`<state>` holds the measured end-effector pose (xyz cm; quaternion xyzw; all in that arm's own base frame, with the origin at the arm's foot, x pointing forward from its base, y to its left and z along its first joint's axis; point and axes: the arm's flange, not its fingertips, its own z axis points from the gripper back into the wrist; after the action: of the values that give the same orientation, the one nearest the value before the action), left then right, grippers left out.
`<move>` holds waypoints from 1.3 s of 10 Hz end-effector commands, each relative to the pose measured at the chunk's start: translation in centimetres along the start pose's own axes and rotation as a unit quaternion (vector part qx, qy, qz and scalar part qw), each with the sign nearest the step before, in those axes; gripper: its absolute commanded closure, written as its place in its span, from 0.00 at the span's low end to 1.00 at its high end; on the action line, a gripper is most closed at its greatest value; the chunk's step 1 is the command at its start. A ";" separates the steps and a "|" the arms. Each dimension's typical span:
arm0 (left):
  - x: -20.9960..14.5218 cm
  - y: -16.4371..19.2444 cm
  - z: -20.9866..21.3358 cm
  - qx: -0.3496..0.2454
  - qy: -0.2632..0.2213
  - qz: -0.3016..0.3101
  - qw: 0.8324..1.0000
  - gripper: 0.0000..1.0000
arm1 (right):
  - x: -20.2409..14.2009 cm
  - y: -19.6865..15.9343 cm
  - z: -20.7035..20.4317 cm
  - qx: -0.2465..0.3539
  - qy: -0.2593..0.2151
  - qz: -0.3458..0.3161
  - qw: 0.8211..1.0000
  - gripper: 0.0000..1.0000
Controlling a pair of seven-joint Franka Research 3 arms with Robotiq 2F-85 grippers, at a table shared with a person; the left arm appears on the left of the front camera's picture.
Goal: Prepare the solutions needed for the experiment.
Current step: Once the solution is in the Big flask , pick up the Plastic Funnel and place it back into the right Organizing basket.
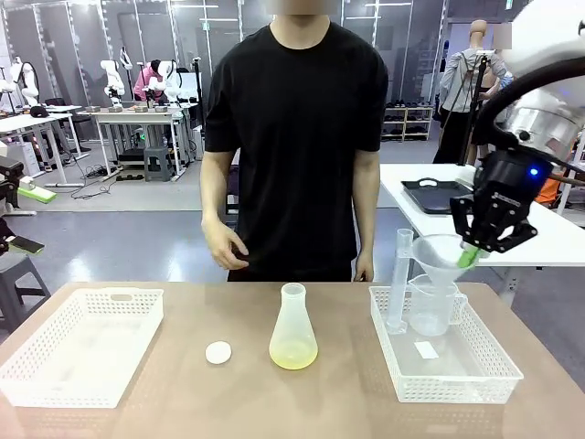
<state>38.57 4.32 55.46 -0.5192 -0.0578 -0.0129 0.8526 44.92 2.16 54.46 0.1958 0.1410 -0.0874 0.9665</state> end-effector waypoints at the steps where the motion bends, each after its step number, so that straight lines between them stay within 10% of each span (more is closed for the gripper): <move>1: 0.0 -0.3 0.2 0.004 0.006 0.008 1.000 0.00 | 1.8 -0.3 -1.4 0.015 0.020 -0.073 0.997 0.96; 13: 0.0 -0.3 0.2 0.004 0.006 0.008 1.000 0.00 | 8.2 -6.2 -9.5 -0.013 0.009 -0.298 0.954 0.96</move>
<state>38.57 4.32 55.46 -0.5191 -0.0578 -0.0129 0.8526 49.19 -0.70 41.48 0.1471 0.2018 -0.3447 0.9049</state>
